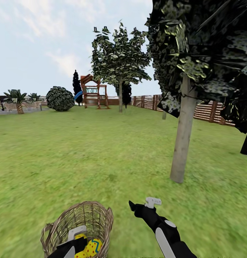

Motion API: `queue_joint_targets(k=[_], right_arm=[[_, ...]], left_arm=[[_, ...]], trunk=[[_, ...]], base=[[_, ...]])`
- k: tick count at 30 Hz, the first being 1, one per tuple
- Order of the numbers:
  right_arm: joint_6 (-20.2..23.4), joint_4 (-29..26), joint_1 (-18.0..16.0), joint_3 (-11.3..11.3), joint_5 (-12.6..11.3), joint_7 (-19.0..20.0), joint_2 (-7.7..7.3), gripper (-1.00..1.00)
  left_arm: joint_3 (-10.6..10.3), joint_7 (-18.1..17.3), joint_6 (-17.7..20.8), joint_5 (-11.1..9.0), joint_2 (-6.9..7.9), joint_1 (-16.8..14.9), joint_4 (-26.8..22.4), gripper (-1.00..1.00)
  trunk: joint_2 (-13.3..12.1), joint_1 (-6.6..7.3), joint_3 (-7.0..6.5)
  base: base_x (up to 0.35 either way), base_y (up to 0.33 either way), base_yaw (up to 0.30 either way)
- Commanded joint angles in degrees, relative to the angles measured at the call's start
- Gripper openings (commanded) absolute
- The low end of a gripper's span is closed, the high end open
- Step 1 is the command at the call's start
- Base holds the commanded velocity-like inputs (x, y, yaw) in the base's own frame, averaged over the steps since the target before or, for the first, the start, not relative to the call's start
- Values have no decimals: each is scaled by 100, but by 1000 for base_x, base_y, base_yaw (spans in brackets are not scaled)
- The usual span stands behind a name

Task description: Take the three Easter eggs out of the wicker basket on the lawn in the garden, then place them on the lawn next to a single tree (choose any tree) so that all three eggs are next to the same tree and none are left in the basket.

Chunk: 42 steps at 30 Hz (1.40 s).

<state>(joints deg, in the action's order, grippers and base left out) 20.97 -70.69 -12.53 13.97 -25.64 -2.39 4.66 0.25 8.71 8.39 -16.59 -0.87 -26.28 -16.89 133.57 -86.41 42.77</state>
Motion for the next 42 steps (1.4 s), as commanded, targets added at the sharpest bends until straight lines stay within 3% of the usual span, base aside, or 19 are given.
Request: queue_joint_targets(k=[1, 5, 33, 42], right_arm=[[21, -6, -4, 5, -46, -25, 0, 100], [21, -6, -4, 14, -48, -25, 0, 100], [21, -6, -4, 27, -47, -25, 8, 100], [21, -6, -4, 27, -54, -25, 9, 100]], left_arm=[[1, 25, 33, -29, -1, 1, -16, 100], [3, 25, 31, -32, -1, 1, -16, 100], [10, 25, 41, -64, 8, 5, -30, 100], [17, 25, 54, -64, 8, 4, -25, 100]], trunk=[[44, -22, 19], [205, -109, 77], [205, -109, 72], [205, -109, 53]], base=[[0, 0, -129], [0, 0, -84], [0, 1, -5], [0, 184, -63]])
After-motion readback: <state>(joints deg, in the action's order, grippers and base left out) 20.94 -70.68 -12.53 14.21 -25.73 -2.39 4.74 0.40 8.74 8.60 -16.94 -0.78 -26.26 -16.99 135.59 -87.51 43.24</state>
